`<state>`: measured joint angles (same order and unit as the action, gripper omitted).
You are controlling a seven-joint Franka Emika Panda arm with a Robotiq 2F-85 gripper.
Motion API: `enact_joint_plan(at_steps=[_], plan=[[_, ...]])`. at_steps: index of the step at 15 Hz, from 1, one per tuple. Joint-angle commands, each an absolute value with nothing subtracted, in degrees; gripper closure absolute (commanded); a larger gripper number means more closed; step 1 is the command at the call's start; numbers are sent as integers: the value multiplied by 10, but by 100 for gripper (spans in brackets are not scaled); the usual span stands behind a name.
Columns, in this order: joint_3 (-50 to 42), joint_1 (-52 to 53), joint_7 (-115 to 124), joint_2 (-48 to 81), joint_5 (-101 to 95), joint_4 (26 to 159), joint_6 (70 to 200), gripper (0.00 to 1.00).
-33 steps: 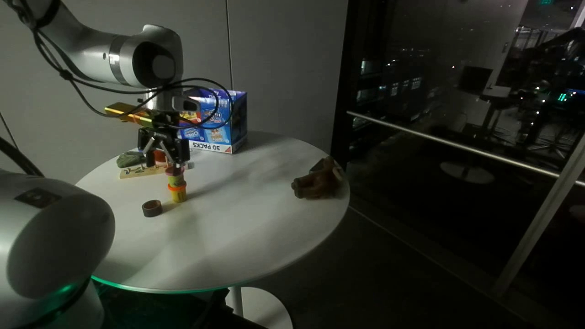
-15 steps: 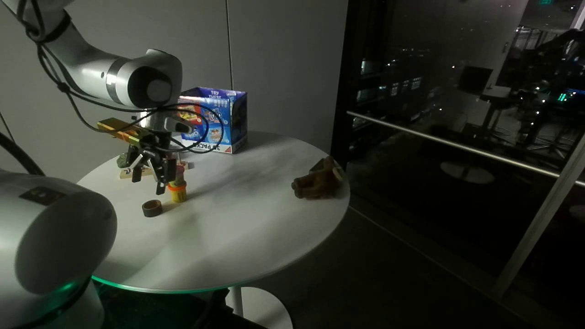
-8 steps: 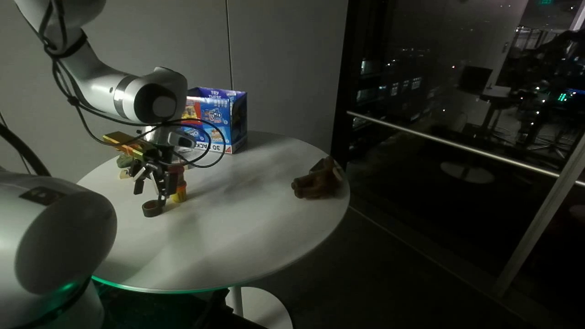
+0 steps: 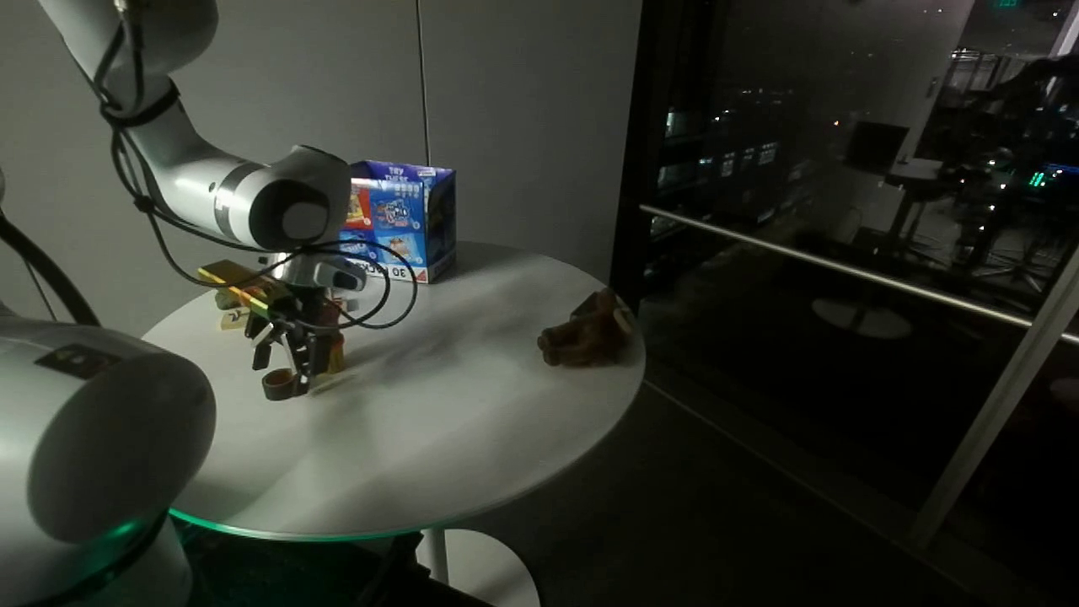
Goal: Stack three objects
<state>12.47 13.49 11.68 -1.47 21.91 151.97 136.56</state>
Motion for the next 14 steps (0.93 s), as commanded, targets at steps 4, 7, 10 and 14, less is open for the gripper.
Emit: enact_joint_plan(at_steps=[4, 7, 10, 14], plan=[[135, 141, 136, -16, 248, 1546, 1402, 27], [136, 141, 157, -14, 232, 1546, 1404, 50], [141, 142, 200, -19, 213, 1547, 1401, 70], [154, 146, 305, -49, 168, 1563, 1384, 70]])
